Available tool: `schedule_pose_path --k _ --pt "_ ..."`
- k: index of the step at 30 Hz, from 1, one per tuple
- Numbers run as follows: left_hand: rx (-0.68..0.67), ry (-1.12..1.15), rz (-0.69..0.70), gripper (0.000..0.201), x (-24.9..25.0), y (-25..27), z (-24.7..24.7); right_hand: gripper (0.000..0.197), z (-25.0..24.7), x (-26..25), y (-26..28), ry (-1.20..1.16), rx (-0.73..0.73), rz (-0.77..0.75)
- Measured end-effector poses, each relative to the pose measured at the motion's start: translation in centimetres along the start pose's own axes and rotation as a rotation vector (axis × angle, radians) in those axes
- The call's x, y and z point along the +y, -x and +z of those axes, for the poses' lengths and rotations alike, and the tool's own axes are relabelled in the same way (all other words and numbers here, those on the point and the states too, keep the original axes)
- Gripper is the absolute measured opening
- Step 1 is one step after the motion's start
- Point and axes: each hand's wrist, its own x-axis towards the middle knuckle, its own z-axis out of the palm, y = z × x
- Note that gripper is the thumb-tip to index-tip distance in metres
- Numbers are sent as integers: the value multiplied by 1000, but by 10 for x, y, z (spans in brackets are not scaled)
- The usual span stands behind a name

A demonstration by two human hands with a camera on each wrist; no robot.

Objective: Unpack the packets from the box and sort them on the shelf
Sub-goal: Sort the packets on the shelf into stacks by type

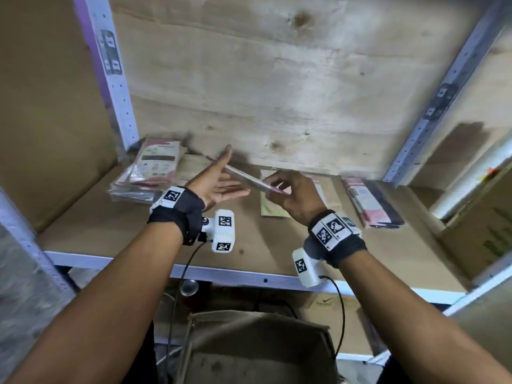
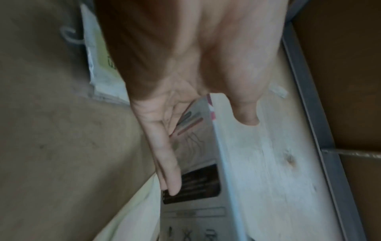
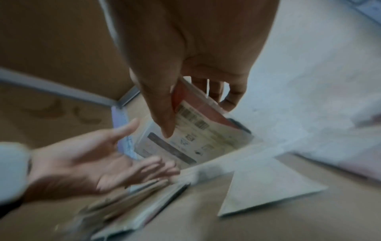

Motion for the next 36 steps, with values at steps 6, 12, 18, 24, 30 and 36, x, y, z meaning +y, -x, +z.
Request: schedule_pose_path --k 6,12,18,24,30,36 --pt "213 14 53 14 -17 -17 3 48 2 12 7 164 -212 9" --pt "115 -110 39 23 -27 -17 14 38 -7 39 4 -85 -8 172" --pt "-16 -195 -29 37 -39 -18 31 30 -16 63 9 -653 -216 488" --pt "117 -399 154 32 -28 -28 10 26 -26 80 17 -603 -342 467" --pt "153 -768 243 27 -27 -35 -16 34 -25 95 24 -509 -462 463" --pt "178 -1010 413 54 -34 -36 -13 55 -24 102 27 -429 -473 468"
